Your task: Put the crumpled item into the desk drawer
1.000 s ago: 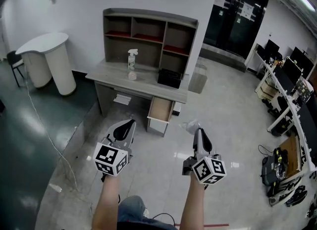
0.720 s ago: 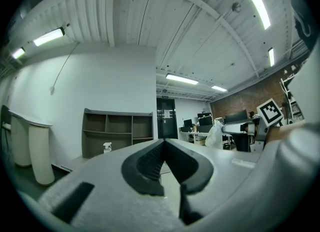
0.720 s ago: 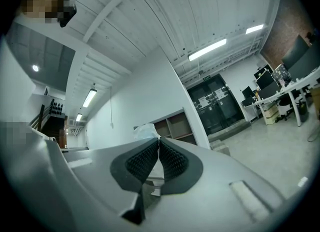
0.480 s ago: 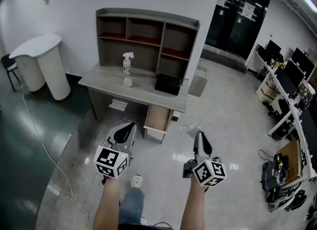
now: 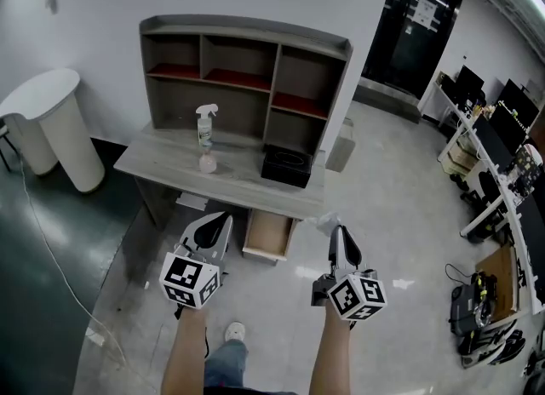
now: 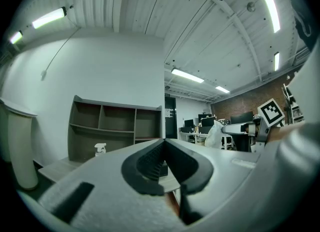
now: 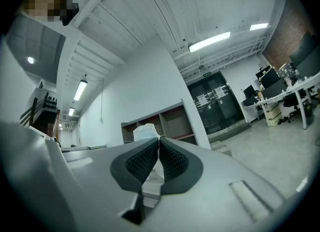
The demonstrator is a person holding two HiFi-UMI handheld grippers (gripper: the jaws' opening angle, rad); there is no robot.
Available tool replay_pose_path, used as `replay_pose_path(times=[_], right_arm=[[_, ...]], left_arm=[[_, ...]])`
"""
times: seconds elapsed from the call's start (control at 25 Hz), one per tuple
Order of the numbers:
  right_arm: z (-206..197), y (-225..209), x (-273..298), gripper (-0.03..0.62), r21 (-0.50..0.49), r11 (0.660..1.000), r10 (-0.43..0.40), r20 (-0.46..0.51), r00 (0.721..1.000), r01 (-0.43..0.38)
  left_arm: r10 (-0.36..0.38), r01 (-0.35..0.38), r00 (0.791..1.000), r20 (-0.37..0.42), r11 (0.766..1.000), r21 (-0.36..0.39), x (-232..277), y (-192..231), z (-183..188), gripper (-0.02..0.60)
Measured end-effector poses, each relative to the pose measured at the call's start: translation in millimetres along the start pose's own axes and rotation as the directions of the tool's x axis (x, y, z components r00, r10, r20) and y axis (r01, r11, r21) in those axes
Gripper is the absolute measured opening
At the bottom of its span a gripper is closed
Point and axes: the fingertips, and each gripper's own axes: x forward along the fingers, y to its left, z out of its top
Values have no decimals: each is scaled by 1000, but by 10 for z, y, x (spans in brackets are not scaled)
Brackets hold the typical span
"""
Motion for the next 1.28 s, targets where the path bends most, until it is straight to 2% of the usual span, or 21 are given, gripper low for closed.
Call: replay_pose_path(times=[0.36,0.76,0.88,1.0,1.12,1.28], right_arm=[[-172,-194,980,20,15,1000,-20,-16,1000,20],[-654,-522,1573,20,48,999,-15,-115,993,20],[-1027,-627,1697,20,74,997,-13,-186,982,27],[-1568,-734,1701,20,101,993,-23,-274,961,52],[-2170,-837,1678,20,126,990,-19,-365,931,69],[-3025,-1002,1710,21,101,992,-24,-476,879,81]], left_arm=[[-34,33,999,-28,999,-10,860,631,-137,0],[-25,22,995,-97,999,-39,1398,900,-503,0],[-20,13,991,-129,999,-52,1534,975,-710,0],[-32,18,983,-182,997,-77,1627,981,-1079,0],[-43,21,970,-238,995,-95,1685,950,-1515,0],[-53,17,952,-302,992,-121,1739,974,-2183,0]])
